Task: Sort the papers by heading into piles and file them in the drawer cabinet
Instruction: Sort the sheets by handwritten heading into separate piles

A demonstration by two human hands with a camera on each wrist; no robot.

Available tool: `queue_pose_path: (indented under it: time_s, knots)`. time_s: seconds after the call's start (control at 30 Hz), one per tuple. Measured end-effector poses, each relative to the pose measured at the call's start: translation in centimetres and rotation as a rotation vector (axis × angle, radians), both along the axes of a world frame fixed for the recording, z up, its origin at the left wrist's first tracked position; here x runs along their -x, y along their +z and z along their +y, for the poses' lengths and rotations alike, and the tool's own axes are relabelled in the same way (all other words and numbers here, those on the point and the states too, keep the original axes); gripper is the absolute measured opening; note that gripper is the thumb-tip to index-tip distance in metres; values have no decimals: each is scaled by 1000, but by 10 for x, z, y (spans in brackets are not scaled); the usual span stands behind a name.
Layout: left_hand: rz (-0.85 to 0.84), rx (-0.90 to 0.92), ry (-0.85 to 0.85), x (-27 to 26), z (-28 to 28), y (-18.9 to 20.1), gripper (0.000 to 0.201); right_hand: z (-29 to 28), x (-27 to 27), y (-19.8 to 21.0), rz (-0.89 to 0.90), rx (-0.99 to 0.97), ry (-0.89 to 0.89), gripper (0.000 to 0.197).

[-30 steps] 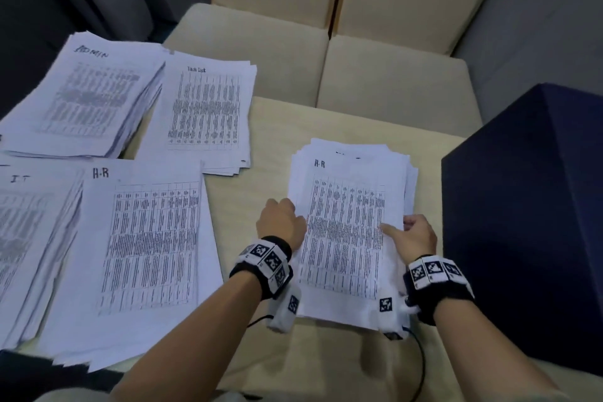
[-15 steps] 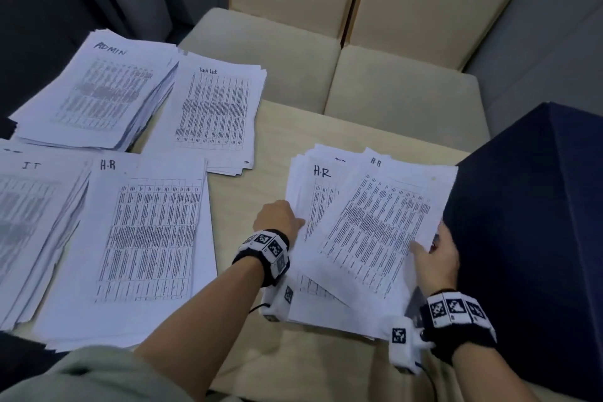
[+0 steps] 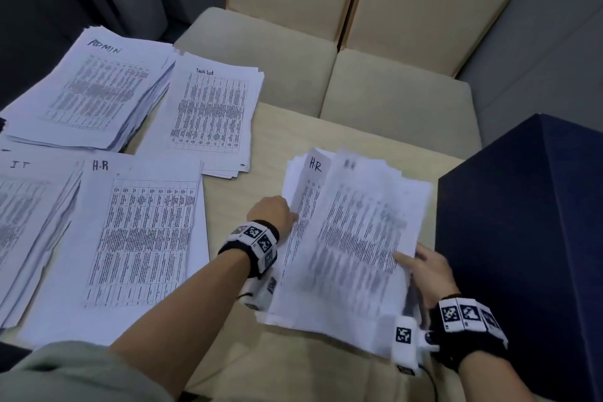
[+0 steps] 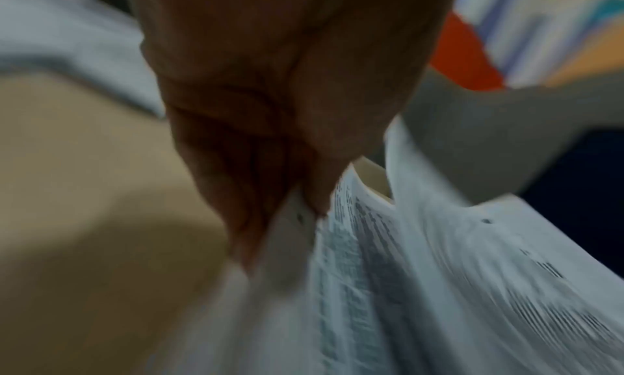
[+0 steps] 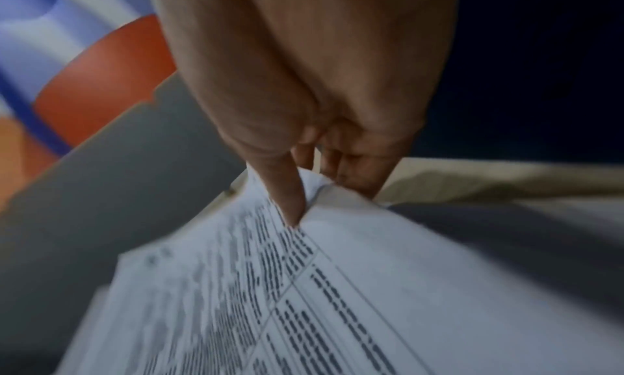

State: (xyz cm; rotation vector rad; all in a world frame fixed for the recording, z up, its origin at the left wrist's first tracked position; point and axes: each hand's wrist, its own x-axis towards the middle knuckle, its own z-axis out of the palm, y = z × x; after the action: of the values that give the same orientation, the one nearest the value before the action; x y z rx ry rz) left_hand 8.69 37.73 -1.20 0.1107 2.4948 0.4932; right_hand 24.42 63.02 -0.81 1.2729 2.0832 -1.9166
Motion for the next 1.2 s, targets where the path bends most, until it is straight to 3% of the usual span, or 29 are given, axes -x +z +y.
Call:
queue_pose_path:
  time_s: [0.1, 0.2, 0.3, 0.37, 0.43, 0.53, 0.7, 0.77, 0.87, 0.9, 1.0, 1.1, 1.2]
  knots:
    - [79, 173, -215, 8, -9, 17, 36, 4, -1, -10, -65, -178, 89, 25]
    - [76, 67, -270, 15, -18, 20, 40, 1, 1, -8, -39, -178, 15, 20]
    - [79, -213, -180, 13, -25, 17, 30, -3, 4, -1, 53, 43, -128, 23]
    - [38, -462, -34, 7, -29, 16, 20, -4, 3, -2, 123, 168, -207, 25]
    - [-36, -635, 70, -2, -29, 13, 34, -5, 2, -4, 185, 223, -275, 27]
    - [-214, -790, 170, -17, -24, 9, 34, -13, 2, 2, 207, 204, -220, 24]
    - [-444, -926, 185, -26, -9, 7, 46, -16, 5, 5, 187, 189, -131, 45]
    - [-375, -866, 263, -24, -4, 2, 45, -15, 5, 6, 177, 312, -58, 55]
    - [-4, -503, 302, -18, 1, -8, 23, -13, 7, 8, 106, 214, -45, 29]
    - [48, -360, 267, -17, 3, -10, 16, -12, 7, 8, 105, 174, -71, 24]
    - [8, -41, 104, -20, 8, -16, 42, -9, 6, 10, 95, 159, -127, 19]
    - [30, -63, 86, -17, 8, -17, 30, -6, 4, 11, 85, 201, -161, 22]
    - [81, -103, 99, -8, -2, -19, 41, -3, 7, 4, 74, 233, -207, 29]
